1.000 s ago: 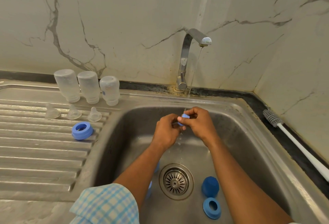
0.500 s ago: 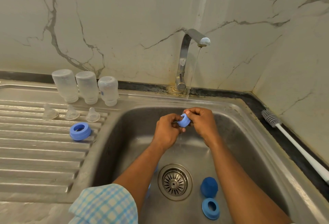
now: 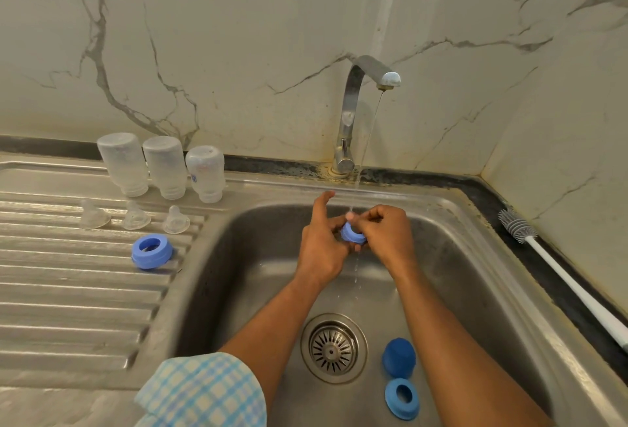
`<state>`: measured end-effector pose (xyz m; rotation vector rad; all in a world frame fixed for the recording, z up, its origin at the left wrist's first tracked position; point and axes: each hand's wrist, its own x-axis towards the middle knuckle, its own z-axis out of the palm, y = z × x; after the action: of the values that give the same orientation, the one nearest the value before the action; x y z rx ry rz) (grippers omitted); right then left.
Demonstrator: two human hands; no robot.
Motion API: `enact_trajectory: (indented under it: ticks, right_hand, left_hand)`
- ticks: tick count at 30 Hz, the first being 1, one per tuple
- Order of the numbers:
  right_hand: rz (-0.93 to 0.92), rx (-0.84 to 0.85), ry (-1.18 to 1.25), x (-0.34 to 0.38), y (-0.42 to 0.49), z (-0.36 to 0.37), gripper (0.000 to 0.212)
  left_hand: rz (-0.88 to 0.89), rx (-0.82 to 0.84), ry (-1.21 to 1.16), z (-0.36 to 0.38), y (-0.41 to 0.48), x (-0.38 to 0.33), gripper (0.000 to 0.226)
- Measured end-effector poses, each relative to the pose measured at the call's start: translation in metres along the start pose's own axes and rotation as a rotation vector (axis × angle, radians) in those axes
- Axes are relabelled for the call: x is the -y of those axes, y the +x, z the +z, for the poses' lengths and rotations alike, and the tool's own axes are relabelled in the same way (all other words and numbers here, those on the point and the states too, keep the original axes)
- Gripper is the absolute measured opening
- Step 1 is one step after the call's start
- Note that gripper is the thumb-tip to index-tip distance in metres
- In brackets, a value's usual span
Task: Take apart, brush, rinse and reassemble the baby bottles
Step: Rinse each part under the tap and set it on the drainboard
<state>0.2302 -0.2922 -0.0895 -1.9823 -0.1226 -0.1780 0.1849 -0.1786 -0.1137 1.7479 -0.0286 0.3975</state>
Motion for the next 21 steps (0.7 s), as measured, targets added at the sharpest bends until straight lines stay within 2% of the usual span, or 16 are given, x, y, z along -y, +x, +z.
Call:
enact_trajectory:
  ticks: [5, 8, 13, 15, 18, 19, 21]
  right_hand:
    - [0.091, 0.272, 0.145, 0.002, -0.001, -0.002, 0.021]
    - [0.143, 0.253, 0.227, 0.000, -0.002, -0.005, 0.015]
    - [0.083, 0.097, 0.153, -0.001, 0.001, -0.003, 0.009]
    - [0.052, 0.138, 0.121, 0.001, -0.002, -0.003, 0.010]
    - [0.042, 0.273, 0.119, 0.002, -0.005, -0.001, 0.024]
    - [0.039, 0.303, 0.104, 0.002, -0.005, 0.000, 0.024]
    - [0.046, 0.297, 0.056, 0.001, -0.004, 0.001, 0.010]
  left_hand:
    - [-0.044, -0.074, 0.000, -0.009, 0.000, 0.001, 0.086]
    - [-0.040, -0.051, 0.008, -0.011, 0.002, 0.007, 0.089]
    - [-0.011, -0.004, 0.027, -0.006, 0.003, 0.006, 0.086]
    - [0.002, -0.005, 0.035, -0.007, 0.002, 0.005, 0.084]
    - [-0.015, -0.039, 0.033, -0.009, 0.003, 0.004, 0.084]
    - [-0.010, -0.051, 0.038, -0.010, 0.003, 0.004, 0.084]
    - [0.005, -0.054, 0.031, -0.009, 0.003, 0.005, 0.083]
